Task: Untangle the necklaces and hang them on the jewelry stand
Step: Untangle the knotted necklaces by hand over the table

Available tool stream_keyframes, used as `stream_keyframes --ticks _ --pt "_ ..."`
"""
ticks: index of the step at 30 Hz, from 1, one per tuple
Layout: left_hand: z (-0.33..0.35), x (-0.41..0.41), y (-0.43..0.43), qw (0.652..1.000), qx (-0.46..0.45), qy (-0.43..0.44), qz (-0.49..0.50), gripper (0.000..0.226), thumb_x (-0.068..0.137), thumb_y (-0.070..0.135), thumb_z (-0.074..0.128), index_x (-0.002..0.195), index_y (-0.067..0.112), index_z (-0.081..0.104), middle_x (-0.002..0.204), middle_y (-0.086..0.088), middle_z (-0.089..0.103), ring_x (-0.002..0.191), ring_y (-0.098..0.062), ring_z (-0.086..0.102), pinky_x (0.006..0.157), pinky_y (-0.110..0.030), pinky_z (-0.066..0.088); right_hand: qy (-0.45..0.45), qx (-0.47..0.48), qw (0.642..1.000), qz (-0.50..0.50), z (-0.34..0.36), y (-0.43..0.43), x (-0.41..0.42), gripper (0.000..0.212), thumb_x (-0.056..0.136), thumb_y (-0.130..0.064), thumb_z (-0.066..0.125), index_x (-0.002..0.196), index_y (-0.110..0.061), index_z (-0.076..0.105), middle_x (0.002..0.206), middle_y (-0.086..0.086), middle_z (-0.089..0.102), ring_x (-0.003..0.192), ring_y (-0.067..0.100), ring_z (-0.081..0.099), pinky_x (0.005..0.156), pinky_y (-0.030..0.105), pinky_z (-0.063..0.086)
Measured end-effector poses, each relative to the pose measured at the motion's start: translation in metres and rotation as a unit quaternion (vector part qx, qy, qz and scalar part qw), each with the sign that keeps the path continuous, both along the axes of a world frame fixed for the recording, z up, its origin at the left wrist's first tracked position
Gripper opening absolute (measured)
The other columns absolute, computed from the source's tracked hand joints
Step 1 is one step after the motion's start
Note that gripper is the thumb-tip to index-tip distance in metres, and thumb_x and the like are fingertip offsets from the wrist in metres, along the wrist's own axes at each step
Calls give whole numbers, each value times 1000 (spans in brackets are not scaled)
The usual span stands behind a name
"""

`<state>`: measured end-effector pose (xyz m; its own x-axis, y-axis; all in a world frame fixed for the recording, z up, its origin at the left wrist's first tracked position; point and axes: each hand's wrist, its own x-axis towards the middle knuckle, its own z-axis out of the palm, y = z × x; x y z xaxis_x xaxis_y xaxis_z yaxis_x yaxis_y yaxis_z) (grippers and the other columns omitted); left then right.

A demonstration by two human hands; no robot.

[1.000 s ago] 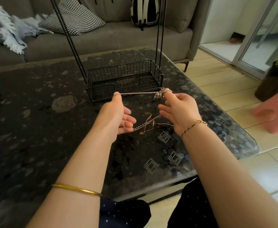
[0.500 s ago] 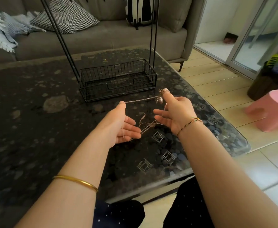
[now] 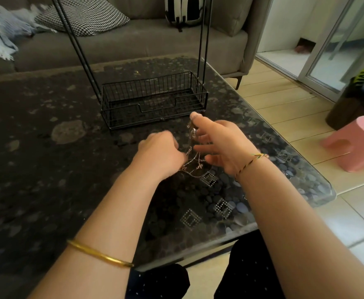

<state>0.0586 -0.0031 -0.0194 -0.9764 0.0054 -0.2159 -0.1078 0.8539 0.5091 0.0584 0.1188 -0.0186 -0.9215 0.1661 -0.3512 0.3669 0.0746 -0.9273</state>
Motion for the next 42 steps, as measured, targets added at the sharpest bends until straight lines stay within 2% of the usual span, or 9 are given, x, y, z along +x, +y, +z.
stream_keyframes --ticks 3,6,9,13,18,26,32,36,42 --pt "5 2 4 988 151 25 -28 31 78 33 73 102 26 54 100 10 57 87 -4 54 68 -18 42 16 8 1000 26 -2 -5 1 52 79 -53 62 110 -11 56 104 5 61 80 16 60 36 16 37" --pt "3 2 6 980 187 55 -36 20 83 28 67 99 19 60 93 2 68 88 -13 64 79 -34 52 16 10 999 48 -3 -6 4 50 80 -48 64 110 -9 58 90 4 64 73 12 59 36 16 36" --pt "3 2 4 979 183 92 4 12 94 15 51 94 14 63 79 -2 67 77 -16 66 80 -37 54 8 -3 999 48 -1 -4 7 48 81 -46 64 111 -10 57 103 8 66 91 17 66 36 15 38" --pt "7 -1 -3 956 249 116 100 24 98 11 39 96 13 63 70 1 58 57 -11 54 58 -26 54 -31 12 996 82 0 1 11 38 86 -39 62 112 -12 53 107 12 64 97 22 67 36 15 39" --pt "21 0 -8 913 364 86 160 29 99 24 42 84 13 64 66 0 70 35 -5 34 36 -17 29 -46 14 995 87 1 9 11 19 93 -3 46 110 -9 52 112 14 55 93 22 61 52 33 59" --pt "29 7 -7 910 380 87 145 29 95 28 48 78 13 64 68 0 74 30 -4 24 32 -15 20 14 392 900 191 -13 13 2 17 83 -5 63 96 -15 69 111 7 66 100 26 63 91 34 50" --pt "29 6 -9 902 395 79 154 31 94 31 48 80 9 65 71 -1 74 31 -7 22 31 -13 18 54 529 828 179 -26 5 0 1 81 -12 63 81 -11 63 93 9 64 89 30 60 74 33 50" --pt "28 6 -9 900 400 73 158 32 95 34 47 83 9 65 75 -2 75 30 -6 22 31 -13 19 16 556 808 196 -21 0 4 28 85 -23 58 63 -13 45 70 1 46 78 27 50 66 31 39" --pt "27 4 -11 896 398 78 181 31 95 36 45 95 10 63 87 3 71 29 -4 25 33 -13 21 48 476 874 83 -16 8 2 39 86 -26 55 54 -11 38 58 3 39 59 26 44 59 28 35"
